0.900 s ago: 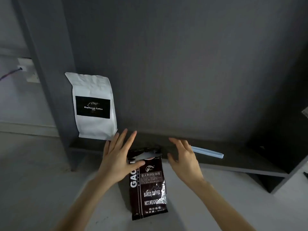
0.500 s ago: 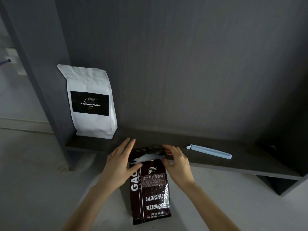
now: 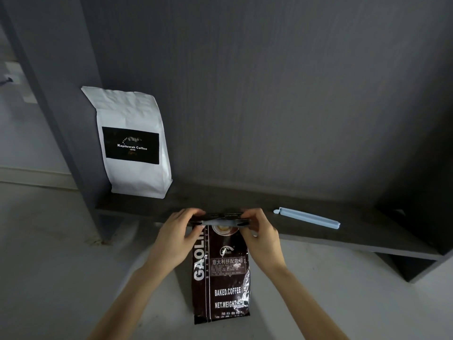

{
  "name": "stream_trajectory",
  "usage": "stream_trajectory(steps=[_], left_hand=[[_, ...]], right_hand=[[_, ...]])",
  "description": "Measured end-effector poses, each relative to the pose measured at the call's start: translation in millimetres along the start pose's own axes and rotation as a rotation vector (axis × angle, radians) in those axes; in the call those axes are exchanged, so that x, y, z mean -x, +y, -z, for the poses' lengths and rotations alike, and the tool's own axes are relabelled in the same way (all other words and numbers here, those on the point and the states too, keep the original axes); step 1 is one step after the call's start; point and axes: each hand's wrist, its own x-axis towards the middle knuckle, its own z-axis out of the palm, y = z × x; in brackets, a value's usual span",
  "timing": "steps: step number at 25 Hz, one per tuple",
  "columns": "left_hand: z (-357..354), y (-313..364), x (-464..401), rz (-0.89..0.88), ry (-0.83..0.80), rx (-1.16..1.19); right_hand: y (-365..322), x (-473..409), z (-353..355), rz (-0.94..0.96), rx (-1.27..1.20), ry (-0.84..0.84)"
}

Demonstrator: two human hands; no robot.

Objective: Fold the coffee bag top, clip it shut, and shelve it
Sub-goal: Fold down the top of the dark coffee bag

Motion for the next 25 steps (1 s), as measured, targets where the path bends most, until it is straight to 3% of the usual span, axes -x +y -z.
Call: stream_trajectory(steps=[5, 11, 25], left_hand=[[2.8, 16.6, 10.6, 0.029, 0.095, 0.101], [-1.4, 28.6, 31.8, 0.134, 0.041, 0.287], [-13.0, 45.1, 47.7, 0.228, 0.004, 0.643]], right_hand=[[-6.2, 15.2, 11.8, -0.020, -0.093, 0.093], [-10.1, 45.2, 30.0, 0.015, -0.138, 0.190], [1.4, 74.0, 50.6, 0.009, -0.121, 0.190]])
